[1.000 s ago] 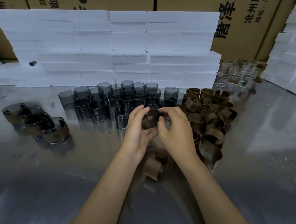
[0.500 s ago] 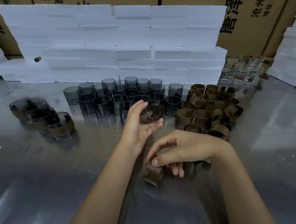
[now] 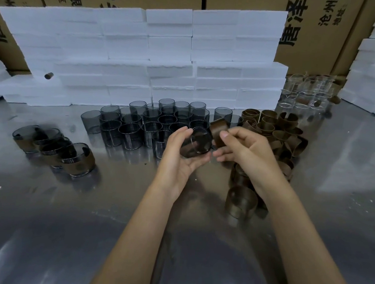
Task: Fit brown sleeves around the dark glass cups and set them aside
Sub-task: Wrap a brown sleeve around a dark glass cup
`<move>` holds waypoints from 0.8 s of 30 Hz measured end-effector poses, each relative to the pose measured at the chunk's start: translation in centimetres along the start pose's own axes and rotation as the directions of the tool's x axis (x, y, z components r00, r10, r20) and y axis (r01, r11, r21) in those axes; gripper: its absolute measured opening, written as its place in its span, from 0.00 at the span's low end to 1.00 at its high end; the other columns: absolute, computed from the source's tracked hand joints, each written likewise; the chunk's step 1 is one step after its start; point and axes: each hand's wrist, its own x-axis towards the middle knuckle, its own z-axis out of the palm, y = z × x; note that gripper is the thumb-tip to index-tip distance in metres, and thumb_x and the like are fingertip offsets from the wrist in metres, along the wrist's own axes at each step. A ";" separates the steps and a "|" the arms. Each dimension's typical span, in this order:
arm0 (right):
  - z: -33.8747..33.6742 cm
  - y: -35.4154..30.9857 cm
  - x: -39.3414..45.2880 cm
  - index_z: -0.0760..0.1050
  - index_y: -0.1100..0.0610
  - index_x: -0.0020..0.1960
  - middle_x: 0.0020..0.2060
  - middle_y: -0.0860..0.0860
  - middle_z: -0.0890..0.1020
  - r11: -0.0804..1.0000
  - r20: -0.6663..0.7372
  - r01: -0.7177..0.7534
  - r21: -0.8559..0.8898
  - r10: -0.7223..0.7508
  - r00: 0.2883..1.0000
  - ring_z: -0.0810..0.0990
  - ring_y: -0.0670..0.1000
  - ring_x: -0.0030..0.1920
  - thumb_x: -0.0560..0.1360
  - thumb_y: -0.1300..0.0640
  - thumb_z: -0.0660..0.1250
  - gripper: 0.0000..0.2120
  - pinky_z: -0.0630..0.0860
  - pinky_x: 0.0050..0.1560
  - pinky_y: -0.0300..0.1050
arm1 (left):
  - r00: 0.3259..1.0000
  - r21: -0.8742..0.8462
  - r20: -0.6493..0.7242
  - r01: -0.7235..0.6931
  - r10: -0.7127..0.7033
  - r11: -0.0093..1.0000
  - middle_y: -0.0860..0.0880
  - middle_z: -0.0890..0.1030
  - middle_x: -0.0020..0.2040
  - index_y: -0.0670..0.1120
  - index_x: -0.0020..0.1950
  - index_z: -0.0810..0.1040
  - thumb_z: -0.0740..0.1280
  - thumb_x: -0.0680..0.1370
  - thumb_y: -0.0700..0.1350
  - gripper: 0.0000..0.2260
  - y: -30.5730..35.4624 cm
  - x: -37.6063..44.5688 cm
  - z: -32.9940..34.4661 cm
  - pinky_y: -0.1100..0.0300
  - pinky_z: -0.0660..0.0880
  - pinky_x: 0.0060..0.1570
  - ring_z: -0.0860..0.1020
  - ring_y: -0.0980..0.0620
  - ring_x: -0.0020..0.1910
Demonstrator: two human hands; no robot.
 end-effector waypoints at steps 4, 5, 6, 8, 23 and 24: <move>1.2 0.9 -0.1 0.84 0.54 0.52 0.43 0.50 0.86 0.957 -0.015 0.110 -0.267 -0.118 0.993 0.84 0.45 0.43 0.82 0.62 0.65 0.09 0.79 0.45 0.36 | 0.998 -0.002 0.065 -0.024 0.024 1.000 0.36 0.79 0.66 0.47 0.74 0.70 0.76 0.76 0.48 0.28 -0.4 -0.2 0.6 0.48 0.83 0.51 0.85 0.39 0.55; 1.3 0.9 -0.2 0.84 0.50 0.50 0.43 0.46 0.85 0.924 -0.003 0.161 -0.348 -0.173 0.985 0.83 0.41 0.44 0.81 0.61 0.66 0.10 0.75 0.46 0.33 | 0.997 -0.023 0.069 -0.020 0.022 1.000 0.38 0.80 0.66 0.49 0.73 0.70 0.78 0.74 0.47 0.30 -0.5 -0.2 0.7 0.51 0.83 0.49 0.85 0.39 0.55; 1.4 0.9 -0.3 0.85 0.48 0.50 0.44 0.44 0.84 0.895 0.017 0.198 -0.400 -0.208 0.978 0.82 0.40 0.44 0.81 0.60 0.68 0.10 0.73 0.46 0.30 | 0.998 -0.034 0.066 -0.014 0.017 0.999 0.40 0.80 0.66 0.50 0.72 0.70 0.80 0.72 0.47 0.32 -0.5 -0.2 0.7 0.53 0.82 0.48 0.85 0.40 0.55; 1.5 0.9 -0.4 0.86 0.48 0.49 0.45 0.44 0.84 0.873 0.078 0.229 -0.431 -0.217 0.973 0.80 0.40 0.46 0.79 0.59 0.70 0.09 0.71 0.47 0.30 | 0.999 -0.044 0.046 -0.008 0.010 0.999 0.42 0.82 0.64 0.52 0.71 0.71 0.81 0.69 0.46 0.33 -0.6 -0.1 0.5 0.53 0.82 0.48 0.85 0.42 0.53; 2.0 1.0 0.0 0.72 0.47 0.72 0.65 0.44 0.75 0.949 -0.081 0.044 -0.311 -0.073 0.994 0.75 0.40 0.64 0.75 0.34 0.67 0.29 0.73 0.65 0.41 | 0.991 -0.044 0.130 -0.023 0.029 0.999 0.38 0.79 0.64 0.45 0.72 0.74 0.76 0.75 0.43 0.26 -0.6 -0.5 1.2 0.53 0.83 0.44 0.86 0.46 0.50; 2.1 1.1 -0.1 0.71 0.47 0.72 0.67 0.44 0.75 0.957 -0.061 0.033 -0.287 -0.052 0.997 0.75 0.40 0.65 0.73 0.30 0.65 0.33 0.72 0.68 0.42 | 0.986 -0.025 0.163 -0.019 0.022 1.000 0.39 0.81 0.63 0.45 0.72 0.75 0.75 0.76 0.44 0.25 -0.6 -0.6 1.3 0.53 0.83 0.45 0.86 0.44 0.52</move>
